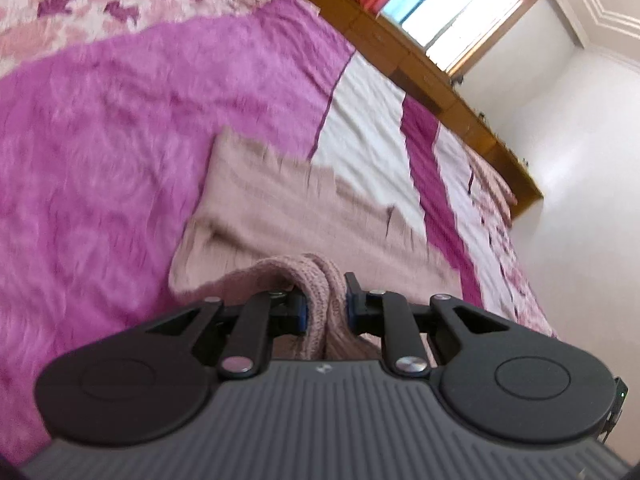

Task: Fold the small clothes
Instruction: 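Lift the hem with both grippers and fold it toward the collar, open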

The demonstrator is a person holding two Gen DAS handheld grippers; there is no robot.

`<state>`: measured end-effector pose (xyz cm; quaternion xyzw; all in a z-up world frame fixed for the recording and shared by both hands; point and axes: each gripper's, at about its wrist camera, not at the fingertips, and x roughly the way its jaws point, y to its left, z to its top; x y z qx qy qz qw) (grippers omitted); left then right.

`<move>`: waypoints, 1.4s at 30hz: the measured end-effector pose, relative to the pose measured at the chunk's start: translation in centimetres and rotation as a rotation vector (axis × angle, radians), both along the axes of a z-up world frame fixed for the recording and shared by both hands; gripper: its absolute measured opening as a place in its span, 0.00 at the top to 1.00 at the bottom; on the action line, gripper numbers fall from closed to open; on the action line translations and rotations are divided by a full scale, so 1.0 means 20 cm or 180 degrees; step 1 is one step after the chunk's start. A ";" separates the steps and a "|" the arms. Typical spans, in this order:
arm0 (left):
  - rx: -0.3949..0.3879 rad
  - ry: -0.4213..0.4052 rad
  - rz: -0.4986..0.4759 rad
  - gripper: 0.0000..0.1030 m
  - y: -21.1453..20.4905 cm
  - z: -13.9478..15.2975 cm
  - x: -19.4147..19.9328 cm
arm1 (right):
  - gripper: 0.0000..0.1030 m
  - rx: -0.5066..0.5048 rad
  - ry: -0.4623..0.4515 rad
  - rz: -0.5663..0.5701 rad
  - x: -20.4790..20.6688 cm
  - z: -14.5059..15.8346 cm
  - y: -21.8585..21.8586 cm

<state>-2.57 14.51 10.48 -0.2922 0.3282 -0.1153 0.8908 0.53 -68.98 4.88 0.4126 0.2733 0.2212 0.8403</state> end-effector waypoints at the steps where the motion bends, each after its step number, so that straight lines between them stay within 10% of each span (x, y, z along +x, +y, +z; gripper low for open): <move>1: -0.0005 -0.0044 0.0024 0.82 0.00 0.02 0.03 | 0.87 0.0025 -0.0034 -0.0023 0.04 0.01 0.00; 10: 0.0214 -0.0206 0.0264 0.82 -0.04 0.08 0.39 | 0.87 0.0232 -0.0164 -0.0250 0.38 -0.02 0.03; 23: 0.0664 0.0217 0.0376 0.80 -0.10 -0.31 0.76 | 0.86 -0.0394 0.0075 -0.0439 0.75 -0.29 0.13; 30: 0.0732 0.0342 0.0329 0.76 -0.08 -0.38 0.76 | 0.72 -0.0561 0.0254 -0.0490 0.76 -0.41 0.14; 36: 0.0863 0.0345 0.0302 0.74 -0.10 -0.32 0.69 | 0.50 -0.0839 0.0193 -0.0514 0.69 -0.31 0.17; 42: 0.0905 0.0346 0.0337 0.73 -0.10 -0.29 0.57 | 0.48 -0.1493 -0.0063 -0.0670 0.49 -0.14 0.25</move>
